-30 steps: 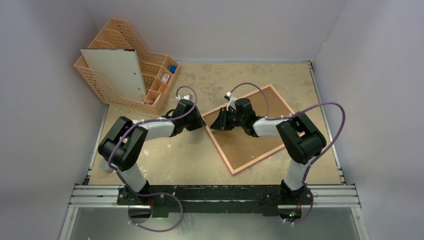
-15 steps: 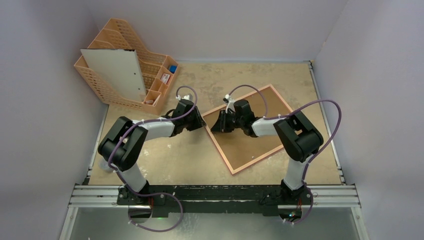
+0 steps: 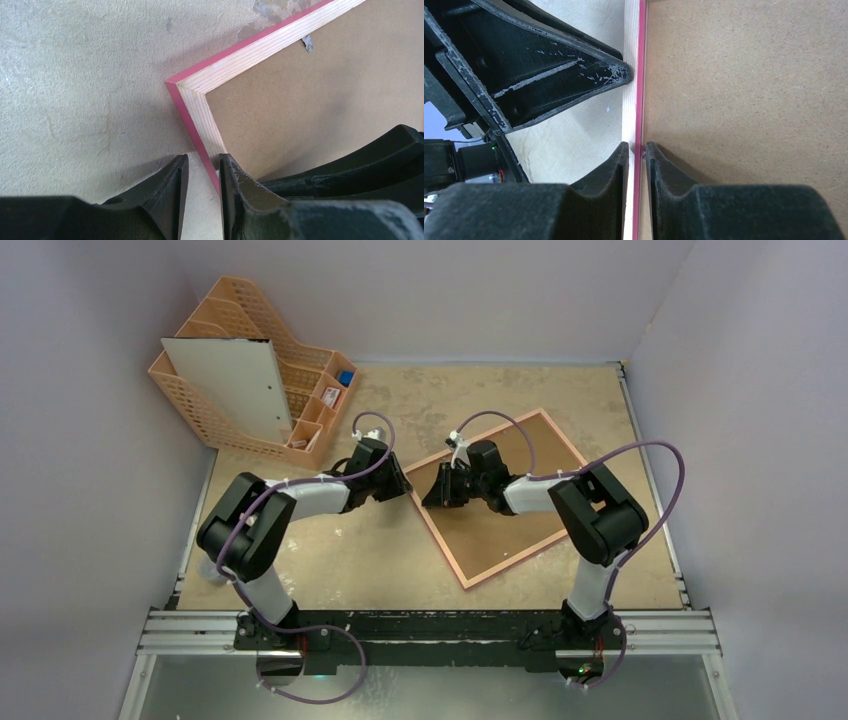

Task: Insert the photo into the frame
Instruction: Install the photo frame at the center of the board.

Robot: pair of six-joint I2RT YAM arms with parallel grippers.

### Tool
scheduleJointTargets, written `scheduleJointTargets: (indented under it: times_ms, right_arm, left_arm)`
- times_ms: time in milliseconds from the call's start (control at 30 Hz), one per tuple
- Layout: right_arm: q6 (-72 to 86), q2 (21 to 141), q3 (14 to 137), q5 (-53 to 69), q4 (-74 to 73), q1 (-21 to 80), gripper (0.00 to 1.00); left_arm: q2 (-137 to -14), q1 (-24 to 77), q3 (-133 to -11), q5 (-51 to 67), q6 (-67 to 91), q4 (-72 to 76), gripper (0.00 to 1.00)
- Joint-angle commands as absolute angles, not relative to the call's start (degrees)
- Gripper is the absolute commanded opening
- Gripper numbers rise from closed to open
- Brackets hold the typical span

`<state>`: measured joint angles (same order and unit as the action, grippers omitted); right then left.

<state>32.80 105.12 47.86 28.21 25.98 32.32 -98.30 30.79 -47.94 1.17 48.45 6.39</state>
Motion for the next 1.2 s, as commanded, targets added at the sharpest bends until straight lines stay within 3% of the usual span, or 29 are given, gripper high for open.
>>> scheduleJointTargets:
  times_ms: [0, 700, 900, 1167]
  right_arm:
    - [30.17, 105.58, 46.44, 27.16, 16.77, 32.87, 0.23]
    - [25.64, 107.84, 45.64, 30.41, 13.23, 33.05, 0.23]
    - [25.10, 103.89, 45.03, 30.02, 11.79, 33.05, 0.32]
    - [24.35, 99.54, 46.54, 30.30, 9.41, 33.05, 0.34]
  left_arm:
    - [-99.65, 30.23, -48.96, -2.17, 46.94, 4.40, 0.31]
    - [-102.56, 30.14, -52.28, -1.59, 44.74, 3.68, 0.31]
    - [-102.74, 29.98, -52.80, -1.75, 43.98, 3.18, 0.31]
    - [-102.17, 29.52, -53.25, -2.14, 42.57, 2.20, 0.32]
